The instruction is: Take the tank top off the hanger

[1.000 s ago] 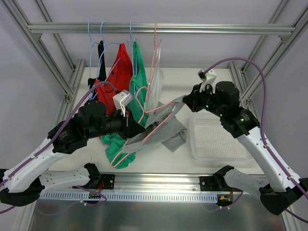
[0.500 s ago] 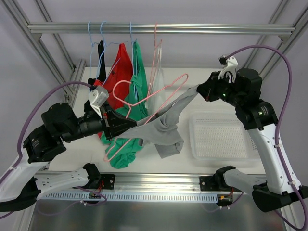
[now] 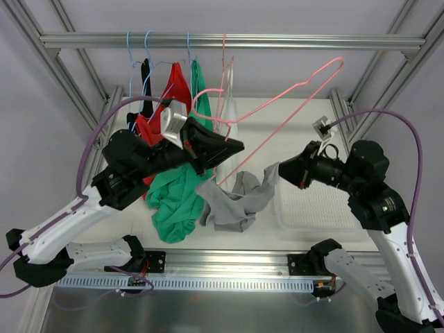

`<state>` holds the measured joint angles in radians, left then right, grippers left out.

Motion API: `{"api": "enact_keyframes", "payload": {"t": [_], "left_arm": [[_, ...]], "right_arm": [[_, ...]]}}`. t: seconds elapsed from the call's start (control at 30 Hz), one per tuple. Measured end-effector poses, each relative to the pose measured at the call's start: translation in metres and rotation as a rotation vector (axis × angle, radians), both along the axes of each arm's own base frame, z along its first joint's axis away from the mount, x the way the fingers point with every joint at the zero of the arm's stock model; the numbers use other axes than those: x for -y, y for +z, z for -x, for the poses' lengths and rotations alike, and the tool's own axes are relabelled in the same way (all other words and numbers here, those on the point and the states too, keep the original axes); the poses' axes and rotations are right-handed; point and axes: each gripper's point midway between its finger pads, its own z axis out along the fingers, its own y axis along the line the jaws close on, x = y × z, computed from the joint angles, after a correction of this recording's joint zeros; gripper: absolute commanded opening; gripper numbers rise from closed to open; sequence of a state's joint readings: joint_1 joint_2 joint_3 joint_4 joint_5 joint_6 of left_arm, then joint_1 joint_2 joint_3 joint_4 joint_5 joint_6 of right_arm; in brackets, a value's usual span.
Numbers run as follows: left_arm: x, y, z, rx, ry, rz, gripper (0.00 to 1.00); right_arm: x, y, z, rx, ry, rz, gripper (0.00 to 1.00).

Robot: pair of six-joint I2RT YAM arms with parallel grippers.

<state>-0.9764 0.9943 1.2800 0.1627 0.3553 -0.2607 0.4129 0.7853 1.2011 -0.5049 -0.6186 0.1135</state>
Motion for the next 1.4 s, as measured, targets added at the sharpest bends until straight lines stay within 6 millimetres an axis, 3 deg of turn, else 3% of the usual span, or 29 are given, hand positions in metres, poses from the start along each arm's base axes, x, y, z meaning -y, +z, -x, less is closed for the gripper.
{"api": "enact_keyframes", "payload": {"t": [0.17, 0.23, 0.3, 0.33, 0.4, 0.43, 0.5, 0.57, 0.77, 0.9, 1.0, 1.2, 1.27, 1.4], "left_arm": [[0.025, 0.041, -0.027, 0.069, 0.050, 0.099, 0.00], [0.022, 0.049, -0.036, 0.072, 0.104, 0.129, 0.00], [0.016, 0.053, -0.044, 0.066, 0.161, 0.146, 0.00], [0.013, 0.054, -0.048, 0.059, 0.186, 0.152, 0.00], [0.006, 0.052, -0.053, 0.038, 0.239, 0.156, 0.00], [0.002, 0.047, -0.056, 0.018, 0.263, 0.142, 0.00], [-0.003, 0.032, -0.065, -0.040, 0.320, 0.100, 0.00], [-0.007, 0.006, -0.074, -0.127, 0.390, 0.034, 0.00], [-0.002, -0.088, -0.096, -0.329, 0.545, -0.244, 0.00], [0.016, -0.120, -0.124, -0.404, 0.652, -0.391, 0.00], [0.034, -0.118, -0.149, -0.415, 0.733, -0.459, 0.00], [0.076, -0.066, -0.214, -0.380, 0.834, -0.380, 0.00], [0.074, -0.064, -0.236, -0.383, 0.862, -0.369, 0.00], [0.060, -0.079, -0.281, -0.413, 0.902, -0.383, 0.00]], "right_arm": [[-0.004, -0.029, 0.039, -0.031, 0.100, 0.006, 0.00], [-0.007, -0.048, 0.042, -0.063, 0.108, 0.031, 0.00], [-0.011, -0.081, 0.039, -0.130, 0.100, 0.082, 0.02], [-0.014, -0.100, 0.035, -0.173, 0.091, 0.115, 0.38], [-0.018, -0.138, 0.029, -0.269, 0.068, 0.188, 0.83], [-0.019, -0.155, 0.025, -0.311, 0.044, 0.225, 0.99], [-0.015, -0.179, 0.017, -0.358, -0.018, 0.282, 0.99], [-0.008, -0.185, 0.012, -0.356, -0.070, 0.302, 1.00], [0.007, -0.154, 0.000, -0.246, -0.182, 0.262, 1.00], [0.010, -0.132, -0.005, -0.196, -0.212, 0.229, 0.99], [0.013, -0.129, -0.003, -0.186, -0.221, 0.224, 1.00], [0.017, -0.127, -0.001, -0.175, -0.232, 0.218, 1.00], [0.017, -0.127, -0.001, -0.176, -0.233, 0.218, 1.00], [0.017, -0.130, -0.001, -0.182, -0.231, 0.223, 0.99]]}}
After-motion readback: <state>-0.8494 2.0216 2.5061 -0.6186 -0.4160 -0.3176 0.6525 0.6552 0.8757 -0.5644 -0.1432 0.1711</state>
